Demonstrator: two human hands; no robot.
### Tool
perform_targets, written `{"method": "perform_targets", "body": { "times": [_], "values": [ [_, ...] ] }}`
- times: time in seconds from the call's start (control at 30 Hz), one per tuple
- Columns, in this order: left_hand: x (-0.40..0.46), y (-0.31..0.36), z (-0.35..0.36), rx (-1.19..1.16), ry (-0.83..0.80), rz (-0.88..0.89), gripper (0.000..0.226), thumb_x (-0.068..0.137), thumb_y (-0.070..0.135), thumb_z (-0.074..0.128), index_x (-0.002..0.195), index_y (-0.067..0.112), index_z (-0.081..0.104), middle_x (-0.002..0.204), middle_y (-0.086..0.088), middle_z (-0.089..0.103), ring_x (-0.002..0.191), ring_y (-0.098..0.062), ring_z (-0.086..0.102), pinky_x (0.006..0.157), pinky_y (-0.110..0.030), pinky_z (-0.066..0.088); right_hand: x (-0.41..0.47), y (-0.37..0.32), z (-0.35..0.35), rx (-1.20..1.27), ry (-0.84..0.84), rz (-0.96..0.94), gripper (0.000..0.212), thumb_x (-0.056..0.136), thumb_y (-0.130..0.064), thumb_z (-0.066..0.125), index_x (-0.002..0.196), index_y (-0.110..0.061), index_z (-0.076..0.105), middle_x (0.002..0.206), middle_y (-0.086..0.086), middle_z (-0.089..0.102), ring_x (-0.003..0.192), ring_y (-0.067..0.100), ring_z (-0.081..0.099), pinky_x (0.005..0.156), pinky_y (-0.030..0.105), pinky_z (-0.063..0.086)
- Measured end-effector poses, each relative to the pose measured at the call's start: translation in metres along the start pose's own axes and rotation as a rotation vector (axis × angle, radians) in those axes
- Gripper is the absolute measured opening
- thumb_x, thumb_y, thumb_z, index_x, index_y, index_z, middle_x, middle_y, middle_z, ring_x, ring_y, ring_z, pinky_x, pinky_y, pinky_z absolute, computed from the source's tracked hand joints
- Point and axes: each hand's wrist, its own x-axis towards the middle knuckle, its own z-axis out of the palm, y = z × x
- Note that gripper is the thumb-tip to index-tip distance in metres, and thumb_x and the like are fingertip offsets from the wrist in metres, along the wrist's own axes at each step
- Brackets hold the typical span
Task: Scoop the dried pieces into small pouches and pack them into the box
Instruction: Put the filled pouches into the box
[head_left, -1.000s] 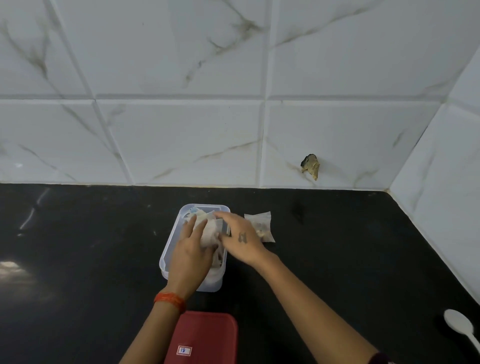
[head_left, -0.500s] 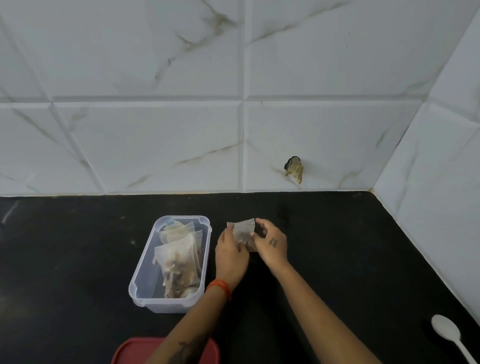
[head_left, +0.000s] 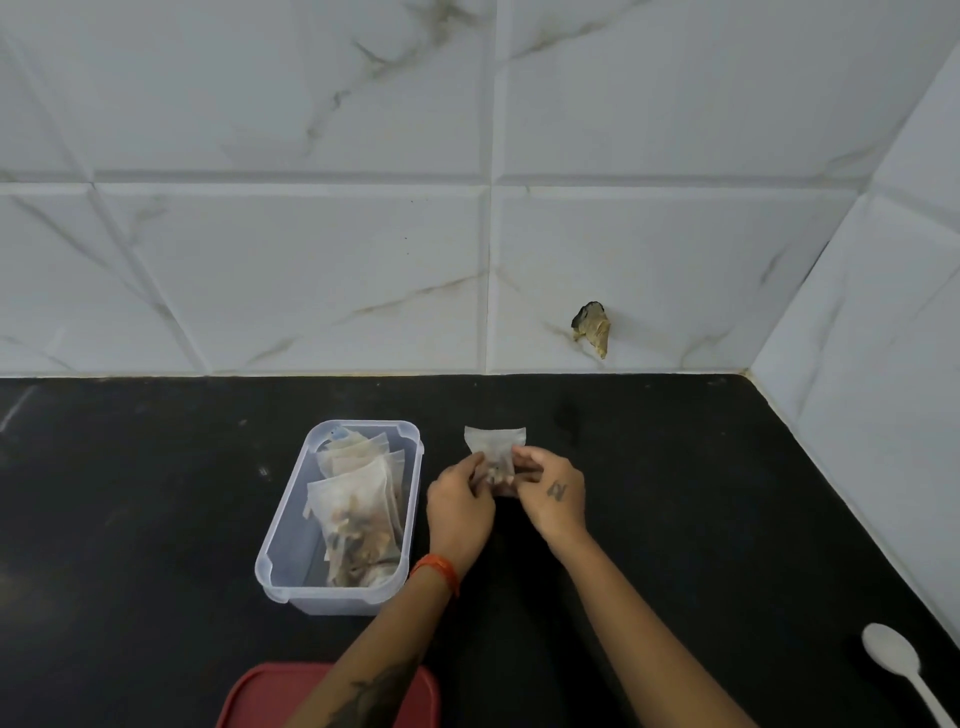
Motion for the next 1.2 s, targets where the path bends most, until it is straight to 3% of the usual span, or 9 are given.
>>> {"method": "perform_targets", "body": {
  "times": [0.1,0.27,0.47,0.67,0.83,0.97,1.07,1.13,1.2],
  "values": [
    [-0.016,0.017,-0.013,0.017,0.093,0.142,0.037,0.089,0.005,0.054,0.126,0.011,0.059,0.122,-0.008,0.062,0.114,-0.022,0.055,0.101,-0.033,0.043,-0.018,-0.016,-0.01,0.065,0.057,-0.087,0.039,0.083,0.001,0.066,0.119,-0.014,0.064,0.105,-0.006,0.067,0.082,-0.002,0.058,0.065,-0.001,0.044],
    [-0.047,0.029,-0.058,0.016,0.265,0.319,0.031,0.089,0.008,0.058,0.12,0.014,0.064,0.105,-0.001,0.068,0.095,-0.016,0.061,0.084,-0.029,0.05,-0.051,-0.05,-0.006,0.15,0.067,-0.264,0.041,0.081,0.001,0.068,0.119,-0.013,0.064,0.102,-0.01,0.065,0.078,-0.008,0.058,0.069,0.0,0.046],
    [-0.08,0.008,-0.116,0.049,0.389,0.221,0.026,0.09,0.011,0.061,0.114,0.014,0.066,0.091,-0.001,0.069,0.071,0.001,0.058,0.063,-0.002,0.041,-0.084,-0.075,0.03,0.124,-0.071,-0.382,0.04,0.081,0.001,0.067,0.118,-0.013,0.066,0.105,-0.005,0.069,0.083,-0.001,0.065,0.079,0.013,0.053],
    [-0.087,-0.022,-0.144,0.324,0.281,0.16,0.027,0.088,0.015,0.062,0.114,0.016,0.066,0.096,-0.004,0.073,0.084,-0.018,0.066,0.072,-0.023,0.042,-0.099,-0.08,0.054,-0.201,-0.163,-0.486,0.036,0.085,-0.003,0.058,0.12,-0.01,0.064,0.109,0.009,0.07,0.1,0.02,0.066,0.089,0.027,0.052],
    [-0.077,-0.027,-0.151,0.633,0.249,0.191,0.028,0.086,0.026,0.063,0.113,0.018,0.067,0.099,-0.002,0.07,0.096,-0.026,0.058,0.076,-0.036,0.045,-0.099,-0.092,0.057,-0.591,-0.262,-0.661,0.021,0.091,-0.023,0.059,0.103,-0.012,0.071,0.097,0.008,0.069,0.091,0.021,0.063,0.072,0.023,0.044],
    [-0.069,-0.033,-0.158,0.54,0.149,0.325,0.042,0.077,0.01,0.072,0.118,0.008,0.064,0.116,-0.014,0.063,0.1,-0.035,0.062,0.078,-0.04,0.05,-0.096,-0.088,0.06,-0.543,-0.167,-0.725,0.022,0.087,-0.018,0.062,0.105,-0.009,0.07,0.102,0.009,0.069,0.1,0.025,0.059,0.077,0.03,0.049],
    [-0.06,-0.037,-0.16,0.626,-0.05,0.357,0.052,0.091,0.016,0.054,0.141,0.01,0.041,0.147,-0.009,0.04,0.134,-0.029,0.04,0.111,-0.04,0.027,-0.089,-0.085,0.062,-0.527,-0.294,-0.708,0.038,0.085,-0.024,0.064,0.122,-0.014,0.061,0.124,0.006,0.061,0.118,0.024,0.052,0.095,0.035,0.046],
    [-0.054,-0.04,-0.161,0.787,-0.21,0.312,0.057,0.096,0.033,0.025,0.149,0.013,0.022,0.156,-0.005,0.022,0.144,-0.023,0.019,0.118,-0.038,0.006,-0.085,-0.083,0.063,-0.591,-0.402,-0.671,0.045,0.089,-0.028,0.06,0.131,-0.013,0.052,0.136,0.007,0.052,0.128,0.024,0.042,0.107,0.035,0.034],
    [-0.053,-0.042,-0.161,0.926,-0.271,0.327,0.085,0.076,0.047,-0.008,0.15,0.014,0.014,0.158,-0.004,0.014,0.146,-0.023,0.013,0.117,-0.039,-0.001,-0.082,-0.082,0.065,-0.675,-0.448,-0.666,0.048,0.092,-0.03,0.053,0.137,-0.013,0.045,0.14,0.008,0.048,0.132,0.024,0.038,0.113,0.036,0.023]
  ]
}}
